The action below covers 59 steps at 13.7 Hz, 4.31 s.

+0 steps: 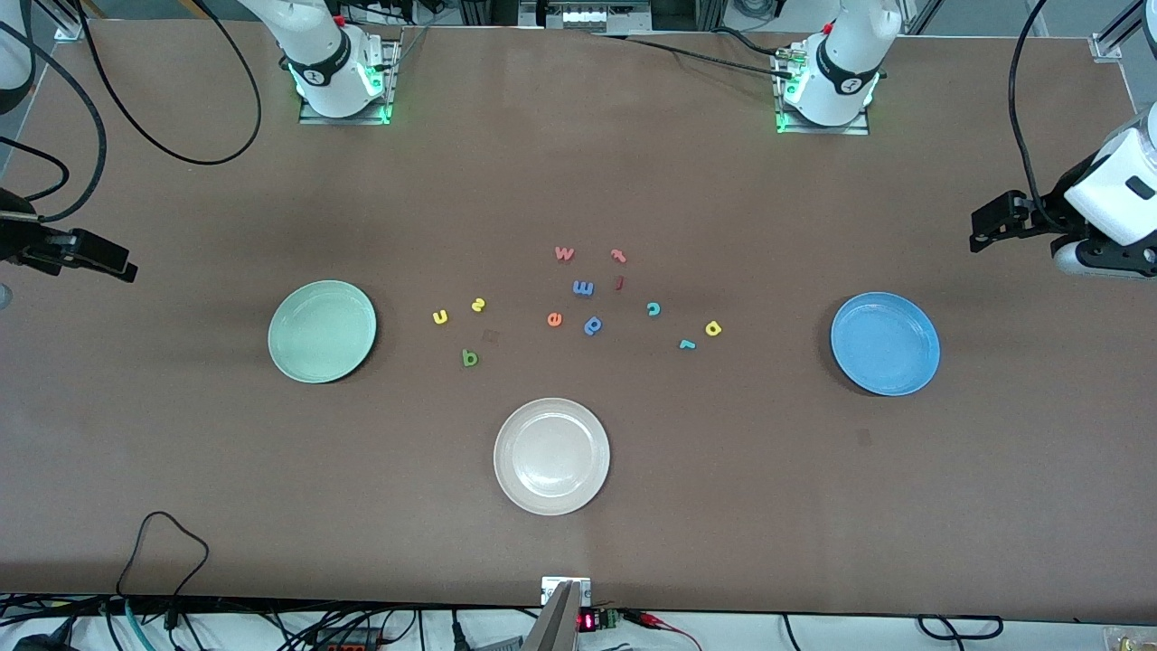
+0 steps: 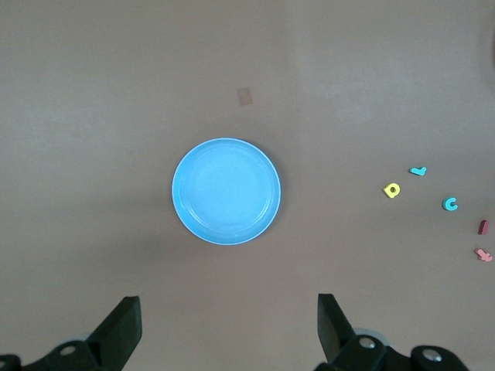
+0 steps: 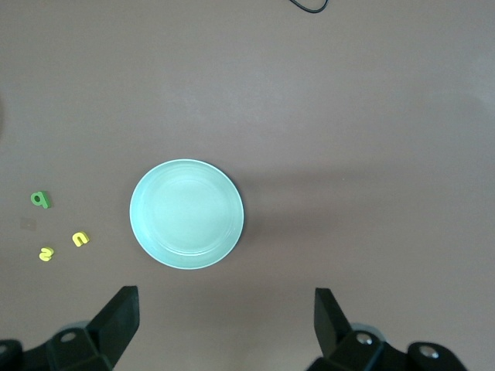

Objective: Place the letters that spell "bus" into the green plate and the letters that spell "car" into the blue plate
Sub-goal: 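Reach the left gripper toward the yellow D while the right gripper moves out, then grasp the yellow D with the left gripper while the right gripper reaches letters, then drop the yellow D onto the blue plate while the right gripper grasps the n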

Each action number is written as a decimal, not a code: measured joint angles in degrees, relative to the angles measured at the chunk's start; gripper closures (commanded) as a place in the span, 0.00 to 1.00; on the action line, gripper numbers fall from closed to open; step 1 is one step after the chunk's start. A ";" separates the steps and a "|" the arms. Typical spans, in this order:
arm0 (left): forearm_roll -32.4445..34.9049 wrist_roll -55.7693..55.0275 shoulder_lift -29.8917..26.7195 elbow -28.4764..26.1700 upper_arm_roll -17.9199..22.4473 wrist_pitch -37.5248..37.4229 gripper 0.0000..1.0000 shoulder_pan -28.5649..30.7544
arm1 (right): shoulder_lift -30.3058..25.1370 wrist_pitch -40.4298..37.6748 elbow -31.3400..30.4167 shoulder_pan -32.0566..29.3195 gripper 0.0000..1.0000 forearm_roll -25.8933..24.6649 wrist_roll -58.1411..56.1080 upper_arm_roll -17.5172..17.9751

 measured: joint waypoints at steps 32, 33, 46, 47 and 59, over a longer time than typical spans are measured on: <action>-0.14 -2.36 26.48 -16.01 -2.04 41.03 0.00 -24.65 | 16.75 9.51 -0.73 13.04 0.00 0.34 0.72 1.38; -0.14 0.63 26.48 -18.91 -1.97 45.53 0.00 -24.61 | 18.61 11.30 -0.73 15.21 0.00 0.34 1.16 1.40; -0.09 12.27 28.95 -24.78 -1.73 55.55 0.76 -24.36 | 30.39 20.22 -7.93 30.31 0.29 0.57 5.77 1.31; -0.09 12.41 28.85 -24.71 -1.75 55.55 0.81 -24.37 | 30.38 20.23 -8.83 30.31 0.33 0.57 5.77 1.25; 8.29 22.18 21.85 -16.54 1.82 30.10 0.79 -7.53 | 30.44 25.03 -10.56 30.75 0.50 0.58 5.77 1.18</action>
